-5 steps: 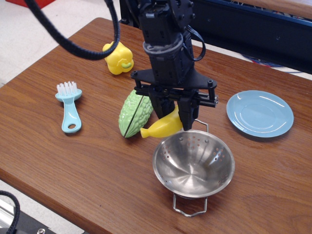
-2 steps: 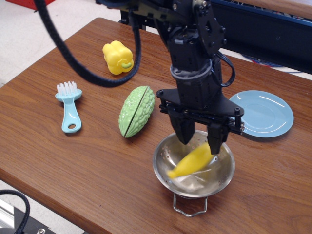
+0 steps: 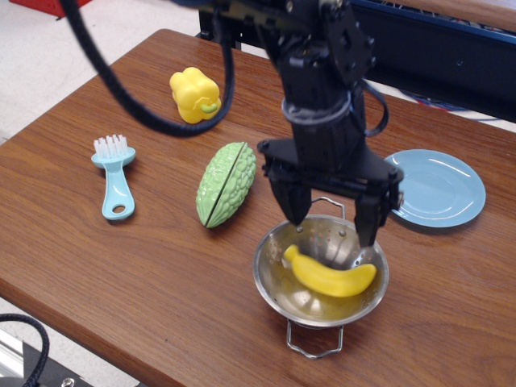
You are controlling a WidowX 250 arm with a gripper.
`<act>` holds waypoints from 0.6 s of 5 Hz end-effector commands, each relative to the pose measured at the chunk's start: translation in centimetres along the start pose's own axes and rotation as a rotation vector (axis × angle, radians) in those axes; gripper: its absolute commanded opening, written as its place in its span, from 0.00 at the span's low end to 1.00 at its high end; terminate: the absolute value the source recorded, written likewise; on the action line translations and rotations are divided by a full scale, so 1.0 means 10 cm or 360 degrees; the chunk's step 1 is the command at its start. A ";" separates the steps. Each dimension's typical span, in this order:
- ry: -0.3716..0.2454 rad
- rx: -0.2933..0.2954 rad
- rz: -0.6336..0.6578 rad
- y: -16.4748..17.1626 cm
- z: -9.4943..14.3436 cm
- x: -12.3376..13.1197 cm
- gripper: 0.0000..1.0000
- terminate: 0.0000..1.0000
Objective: Put banana in colander
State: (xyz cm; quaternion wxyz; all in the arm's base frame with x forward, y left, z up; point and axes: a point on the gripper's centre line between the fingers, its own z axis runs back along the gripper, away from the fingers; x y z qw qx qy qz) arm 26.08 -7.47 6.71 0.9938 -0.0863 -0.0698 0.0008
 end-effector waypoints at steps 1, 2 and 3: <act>-0.0081 0.0021 0.0088 0.11 0.21 0.21 1.00 0.00; -0.0081 0.0021 0.0088 0.11 0.21 0.21 1.00 0.00; -0.0081 0.0021 0.0088 0.11 0.21 0.21 1.00 1.00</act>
